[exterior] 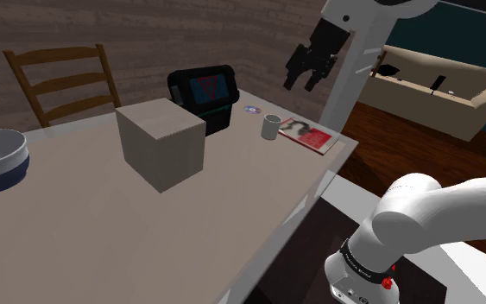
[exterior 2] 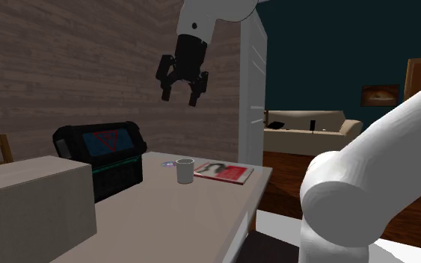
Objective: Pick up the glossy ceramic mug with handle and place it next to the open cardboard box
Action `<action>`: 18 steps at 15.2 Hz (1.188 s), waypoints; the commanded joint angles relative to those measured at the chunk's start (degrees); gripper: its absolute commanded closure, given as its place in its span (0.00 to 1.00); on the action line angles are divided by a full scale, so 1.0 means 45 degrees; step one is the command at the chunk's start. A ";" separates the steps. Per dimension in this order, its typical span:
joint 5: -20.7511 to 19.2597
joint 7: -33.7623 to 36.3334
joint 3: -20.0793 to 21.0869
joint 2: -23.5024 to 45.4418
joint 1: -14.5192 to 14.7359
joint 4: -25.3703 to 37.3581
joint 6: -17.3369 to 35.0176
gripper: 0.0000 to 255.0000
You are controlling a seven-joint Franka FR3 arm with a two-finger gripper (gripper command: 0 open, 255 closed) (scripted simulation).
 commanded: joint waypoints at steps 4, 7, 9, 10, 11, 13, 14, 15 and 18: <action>-0.0310 -0.0382 -0.0234 0.0763 -0.0194 -0.0312 0.0948 0.00; -0.0605 -0.0735 -0.0472 0.1633 -0.0388 -0.0495 0.1889 0.00; -0.0791 -0.0957 -0.0631 0.2269 -0.0519 -0.0544 0.2506 0.00; -0.0881 -0.1063 -0.0712 0.2602 -0.0582 -0.0546 0.2810 0.00; -0.0968 -0.1167 -0.0793 0.2945 -0.0645 -0.0534 0.3110 0.00; -0.1133 -0.1368 -0.0953 0.3657 -0.0770 -0.0463 0.3697 0.00; -0.1210 -0.1466 -0.1034 0.4026 -0.0832 -0.0406 0.3982 0.00; -0.1284 -0.1561 -0.1114 0.4402 -0.0893 -0.0333 0.4261 0.00; -0.1483 -0.1837 -0.1351 0.5572 -0.1072 -0.0026 0.5056 0.00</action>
